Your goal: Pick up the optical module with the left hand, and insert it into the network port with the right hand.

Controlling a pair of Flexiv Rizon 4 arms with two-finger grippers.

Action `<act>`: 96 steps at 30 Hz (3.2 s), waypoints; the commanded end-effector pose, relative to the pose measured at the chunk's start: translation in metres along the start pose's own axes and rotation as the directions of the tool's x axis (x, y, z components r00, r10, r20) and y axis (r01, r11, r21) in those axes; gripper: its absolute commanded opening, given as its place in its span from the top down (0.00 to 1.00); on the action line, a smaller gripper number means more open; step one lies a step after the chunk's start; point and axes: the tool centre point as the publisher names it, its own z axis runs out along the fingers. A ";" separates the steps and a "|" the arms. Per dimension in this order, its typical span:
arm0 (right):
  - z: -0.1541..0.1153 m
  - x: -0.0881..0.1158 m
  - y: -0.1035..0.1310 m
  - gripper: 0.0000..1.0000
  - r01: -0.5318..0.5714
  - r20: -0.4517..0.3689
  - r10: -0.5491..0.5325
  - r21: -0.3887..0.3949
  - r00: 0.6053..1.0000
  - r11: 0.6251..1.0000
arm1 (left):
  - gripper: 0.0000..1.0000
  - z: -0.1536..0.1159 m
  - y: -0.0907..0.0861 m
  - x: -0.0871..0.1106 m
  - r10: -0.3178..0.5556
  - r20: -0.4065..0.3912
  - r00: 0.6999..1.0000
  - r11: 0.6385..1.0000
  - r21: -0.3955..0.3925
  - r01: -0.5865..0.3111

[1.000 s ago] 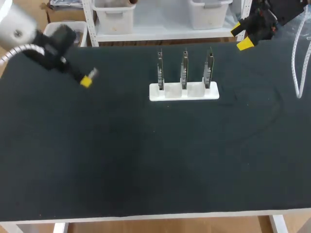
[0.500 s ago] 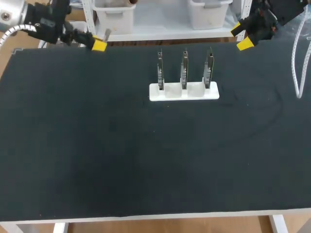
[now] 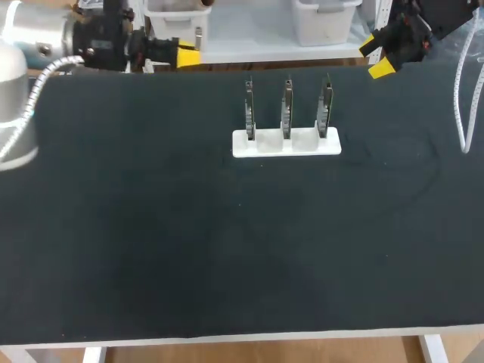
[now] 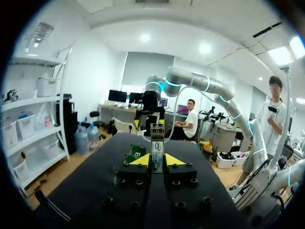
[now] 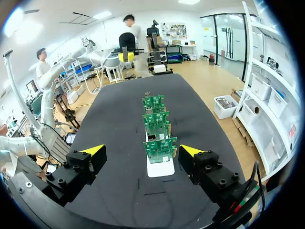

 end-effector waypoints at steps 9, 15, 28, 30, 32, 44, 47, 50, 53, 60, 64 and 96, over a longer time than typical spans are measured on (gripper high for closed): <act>0.000 0.000 0.003 0.00 0.001 0.000 -0.001 0.007 1.000 1.000 | 1.00 0.055 0.016 -0.008 0.045 -0.003 0.999 0.986 0.161 -0.044; 0.000 0.000 0.003 0.00 0.001 0.000 -0.001 0.007 1.000 1.000 | 1.00 0.057 0.021 -0.005 0.036 -0.017 0.999 0.986 0.163 -0.033; 0.000 0.000 0.003 0.00 0.001 0.000 -0.001 0.007 1.000 1.000 | 1.00 0.054 0.023 -0.003 0.033 -0.032 0.999 0.989 0.146 -0.028; 0.000 0.000 0.003 0.00 0.001 0.000 -0.001 0.007 1.000 1.000 | 1.00 0.054 0.023 -0.003 0.033 -0.032 0.999 0.989 0.146 -0.028; 0.000 0.000 0.003 0.00 0.001 0.000 -0.001 0.007 1.000 1.000 | 1.00 0.045 0.020 0.003 0.010 -0.017 1.000 0.995 0.103 -0.008; 0.000 0.000 0.003 0.00 0.001 0.000 -0.001 0.007 1.000 1.000 | 1.00 0.074 -0.006 0.003 0.052 -0.068 0.996 0.998 0.049 -0.049; 0.000 0.000 0.003 0.00 0.001 0.000 -0.001 0.007 1.000 1.000 | 1.00 0.081 -0.005 -0.003 0.066 -0.057 0.996 0.996 0.067 -0.062; 0.000 0.000 0.003 0.00 0.001 0.000 -0.001 0.007 1.000 1.000 | 1.00 0.086 -0.002 -0.007 0.088 -0.055 0.995 0.994 0.073 -0.084; 0.000 0.000 0.003 0.00 0.001 0.000 -0.001 0.007 1.000 1.000 | 1.00 0.089 0.002 -0.009 0.098 -0.050 0.994 0.993 0.066 -0.095; 0.000 0.000 0.003 0.00 0.001 0.000 -0.001 0.007 1.000 1.000 | 1.00 0.104 0.014 -0.016 0.135 -0.040 0.990 0.989 0.059 -0.132; 0.000 0.000 0.003 0.00 0.001 0.000 -0.001 0.007 1.000 1.000 | 1.00 0.115 0.020 -0.015 0.137 -0.010 0.991 0.988 0.071 -0.136; 0.000 0.000 0.003 0.00 0.001 0.000 -0.001 0.007 1.000 1.000 | 1.00 0.190 0.039 -0.014 0.122 0.095 0.988 0.982 0.136 -0.134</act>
